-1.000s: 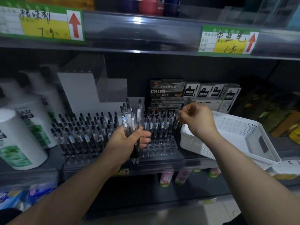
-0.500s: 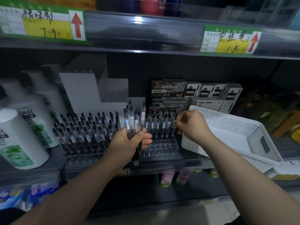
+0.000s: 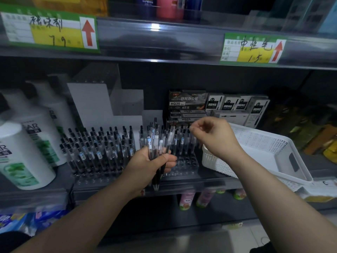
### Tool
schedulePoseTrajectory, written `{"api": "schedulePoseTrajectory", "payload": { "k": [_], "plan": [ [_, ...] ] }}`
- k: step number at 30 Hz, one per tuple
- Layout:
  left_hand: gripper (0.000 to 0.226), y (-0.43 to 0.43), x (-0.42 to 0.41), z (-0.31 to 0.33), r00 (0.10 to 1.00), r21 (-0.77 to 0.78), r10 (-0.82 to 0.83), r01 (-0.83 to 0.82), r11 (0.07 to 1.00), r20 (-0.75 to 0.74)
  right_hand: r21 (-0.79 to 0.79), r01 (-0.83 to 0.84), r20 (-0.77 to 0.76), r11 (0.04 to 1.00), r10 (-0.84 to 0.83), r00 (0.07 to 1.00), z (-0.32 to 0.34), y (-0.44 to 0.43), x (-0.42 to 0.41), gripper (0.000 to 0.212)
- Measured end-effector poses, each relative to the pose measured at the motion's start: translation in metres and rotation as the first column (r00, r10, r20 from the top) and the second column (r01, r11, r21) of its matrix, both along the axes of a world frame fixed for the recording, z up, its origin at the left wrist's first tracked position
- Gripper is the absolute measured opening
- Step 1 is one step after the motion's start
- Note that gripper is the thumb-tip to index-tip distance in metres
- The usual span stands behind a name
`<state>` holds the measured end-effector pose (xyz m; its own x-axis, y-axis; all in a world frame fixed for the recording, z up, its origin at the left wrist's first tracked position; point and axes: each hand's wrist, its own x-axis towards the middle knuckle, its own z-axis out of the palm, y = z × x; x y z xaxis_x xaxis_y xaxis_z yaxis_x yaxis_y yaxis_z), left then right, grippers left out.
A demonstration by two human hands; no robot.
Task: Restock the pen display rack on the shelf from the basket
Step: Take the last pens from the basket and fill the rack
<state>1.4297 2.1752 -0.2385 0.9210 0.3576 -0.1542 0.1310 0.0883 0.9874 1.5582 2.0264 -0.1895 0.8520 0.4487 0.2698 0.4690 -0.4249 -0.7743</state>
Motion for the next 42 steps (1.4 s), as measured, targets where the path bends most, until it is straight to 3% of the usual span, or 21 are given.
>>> {"api": "schedulePoseTrajectory", "payload": {
  "k": [2,5,12,17,23,28,31,36,42],
  "plan": [
    [0.019,-0.003,-0.001,0.0,1.0,0.006,-0.01,0.01,1.0,0.003,0.123,-0.109,-0.147,0.986,0.127,0.981,0.004,0.005,-0.011,0.011],
    [0.015,-0.007,-0.003,0.0,1.0,-0.007,-0.024,0.024,1.0,0.011,0.18,-0.169,-0.279,0.969,0.215,0.936,0.005,0.011,-0.021,0.016],
    [0.02,0.011,-0.014,0.0,0.997,0.042,0.077,-0.078,0.996,0.027,0.316,-0.141,-0.371,0.938,0.259,0.892,0.007,0.016,-0.024,0.005],
    [0.014,0.035,-0.033,0.004,0.977,0.006,0.203,-0.204,0.979,0.072,0.396,-0.074,-0.333,0.915,0.219,0.917,0.009,0.023,-0.024,0.008],
    [0.02,0.054,-0.052,0.006,0.955,0.001,0.279,-0.281,0.96,0.103,0.234,-0.037,-0.161,0.971,0.076,0.984,-0.009,0.044,-0.035,0.007],
    [0.015,0.06,-0.058,0.007,0.968,-0.043,0.229,-0.225,0.973,0.108,0.042,-0.034,0.098,0.999,0.03,0.995,-0.024,0.062,-0.042,0.01],
    [0.052,0.064,-0.059,0.004,0.972,-0.028,0.213,-0.211,0.977,0.101,-0.029,-0.062,0.156,0.998,0.066,0.986,-0.027,0.071,-0.047,0.018],
    [0.029,0.064,-0.061,0.005,0.954,0.085,0.243,-0.26,0.962,0.173,-0.127,-0.122,0.246,0.984,0.15,0.958,-0.034,0.083,-0.049,0.025],
    [0.016,0.061,-0.064,0.009,0.936,-0.005,0.285,-0.291,0.957,0.206,-0.175,-0.156,0.25,0.972,0.197,0.948,-0.044,0.091,-0.047,0.009]
  ]
}}
